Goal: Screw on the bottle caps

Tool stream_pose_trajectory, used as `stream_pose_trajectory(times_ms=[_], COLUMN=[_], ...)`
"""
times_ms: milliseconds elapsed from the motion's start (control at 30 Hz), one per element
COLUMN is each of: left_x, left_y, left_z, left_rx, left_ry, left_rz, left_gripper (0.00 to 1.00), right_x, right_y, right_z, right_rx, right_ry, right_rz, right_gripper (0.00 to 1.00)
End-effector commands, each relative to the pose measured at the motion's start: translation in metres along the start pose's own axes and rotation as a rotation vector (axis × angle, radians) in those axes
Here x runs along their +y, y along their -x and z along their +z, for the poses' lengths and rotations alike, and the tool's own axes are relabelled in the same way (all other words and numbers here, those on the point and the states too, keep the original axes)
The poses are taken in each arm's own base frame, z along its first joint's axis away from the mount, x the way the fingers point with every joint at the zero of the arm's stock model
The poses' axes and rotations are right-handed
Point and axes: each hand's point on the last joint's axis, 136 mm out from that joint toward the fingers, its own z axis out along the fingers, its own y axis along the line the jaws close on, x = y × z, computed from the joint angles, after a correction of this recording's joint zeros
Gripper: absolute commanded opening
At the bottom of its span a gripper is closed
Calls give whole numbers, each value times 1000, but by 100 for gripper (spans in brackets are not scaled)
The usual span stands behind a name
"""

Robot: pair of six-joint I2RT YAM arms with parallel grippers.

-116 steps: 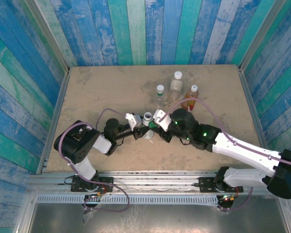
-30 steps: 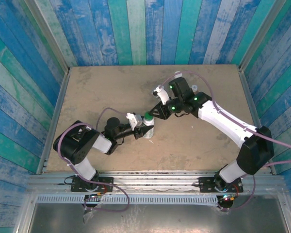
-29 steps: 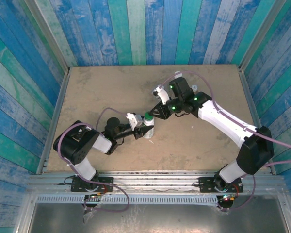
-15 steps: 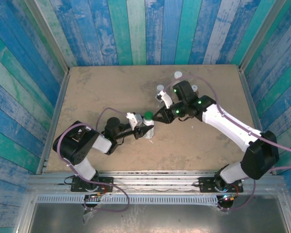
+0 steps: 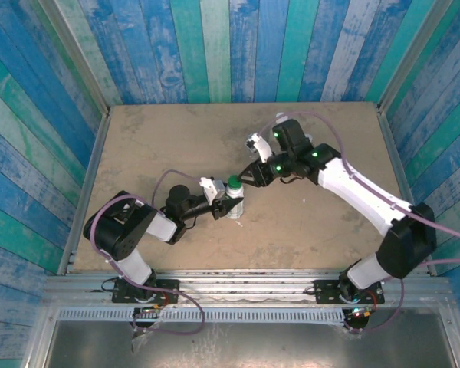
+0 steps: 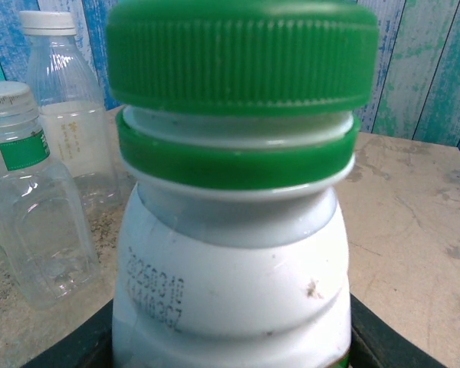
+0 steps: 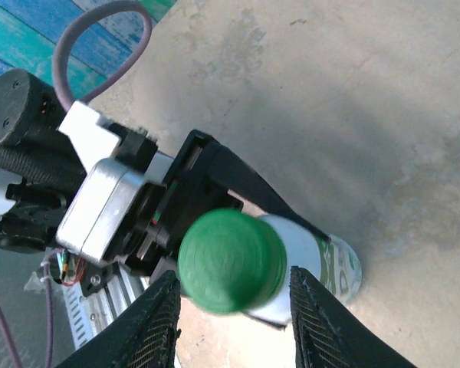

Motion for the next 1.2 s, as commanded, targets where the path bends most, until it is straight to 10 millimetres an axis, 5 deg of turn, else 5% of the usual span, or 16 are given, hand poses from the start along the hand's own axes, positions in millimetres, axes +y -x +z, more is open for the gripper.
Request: stream_pose_trajectory(times_ms=[0, 233, 433, 667, 800, 967, 1167], left_x=[-4, -2, -2, -2, -4, -17, -45], left_y=[-4, -3, -4, -5, -5, -11, -12], left_z=[-2, -4, -3, -2, -3, 5, 14], left_rx=[24, 23, 22, 28, 32, 113, 170], left_ry=[-16, 4, 5, 1, -7, -24, -106], left_rz=[-4, -6, -13, -9, 5, 101, 187], left_gripper=[51, 51, 51, 51, 51, 52, 52], right_x=[3, 10, 26, 39, 32, 29, 33], right_y=[-1, -23, -45, -34, -27, -32, -61], right_z=[11, 10, 2, -20, -29, -52, -90], right_rx=[51, 80, 98, 15, -14, -17, 10], right_ry=[62, 112, 185, 155, 78, -46, -183], right_rz=[-10, 20, 68, 7, -86, -321, -740], right_gripper=[39, 22, 21, 22, 35, 64, 72])
